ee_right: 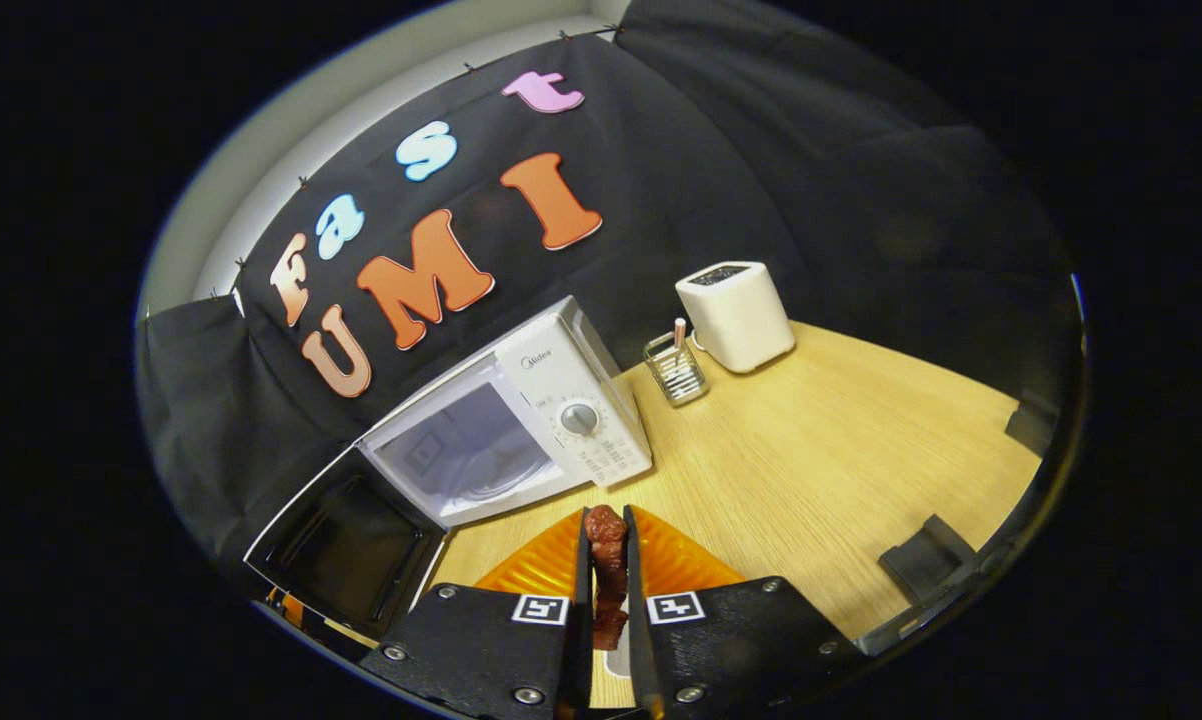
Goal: Open the microwave oven with the left hand, put the food in, and close the microwave oven.
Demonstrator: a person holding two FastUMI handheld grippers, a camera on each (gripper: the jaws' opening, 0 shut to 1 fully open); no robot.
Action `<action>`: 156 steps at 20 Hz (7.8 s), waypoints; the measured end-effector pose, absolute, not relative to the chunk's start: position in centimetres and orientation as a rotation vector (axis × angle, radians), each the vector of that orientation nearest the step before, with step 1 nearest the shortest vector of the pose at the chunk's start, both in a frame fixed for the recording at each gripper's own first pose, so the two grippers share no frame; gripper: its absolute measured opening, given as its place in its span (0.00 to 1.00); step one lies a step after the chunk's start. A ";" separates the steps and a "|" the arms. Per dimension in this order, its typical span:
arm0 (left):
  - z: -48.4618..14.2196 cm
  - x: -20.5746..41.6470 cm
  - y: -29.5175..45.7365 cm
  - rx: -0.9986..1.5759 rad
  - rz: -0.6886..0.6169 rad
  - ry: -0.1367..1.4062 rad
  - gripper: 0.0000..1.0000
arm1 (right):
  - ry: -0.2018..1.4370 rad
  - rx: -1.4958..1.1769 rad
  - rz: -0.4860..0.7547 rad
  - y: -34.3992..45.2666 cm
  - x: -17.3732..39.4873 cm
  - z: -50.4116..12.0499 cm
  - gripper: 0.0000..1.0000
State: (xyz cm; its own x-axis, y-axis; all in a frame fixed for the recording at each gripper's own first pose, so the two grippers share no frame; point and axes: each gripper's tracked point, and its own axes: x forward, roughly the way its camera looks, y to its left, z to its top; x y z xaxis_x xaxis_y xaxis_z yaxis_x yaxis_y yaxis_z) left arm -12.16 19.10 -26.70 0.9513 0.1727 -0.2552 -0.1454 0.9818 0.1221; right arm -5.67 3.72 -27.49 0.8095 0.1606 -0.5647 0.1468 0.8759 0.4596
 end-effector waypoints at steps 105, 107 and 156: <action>-30.1 -6.4 -1.0 0.028 -0.164 0.335 0.87 | 0.369 0.168 0.239 14.1 5.4 -29.5 0.89; -30.2 -5.8 -3.5 0.029 -0.212 0.334 0.79 | 0.357 0.147 0.229 12.6 4.8 -28.9 0.89; -33.6 14.6 -23.0 0.010 -0.241 0.274 0.10 | 0.358 0.068 0.125 -0.4 2.3 -25.9 0.93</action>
State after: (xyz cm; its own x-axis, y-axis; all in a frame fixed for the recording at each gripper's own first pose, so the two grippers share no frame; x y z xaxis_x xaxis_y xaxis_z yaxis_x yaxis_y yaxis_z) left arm 14.64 -23.00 -33.55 0.9342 -0.2346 -0.2687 0.2374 0.9712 -0.0225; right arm 2.34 -0.42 -25.86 0.9291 0.1337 -0.3447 -0.1095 0.9900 0.0886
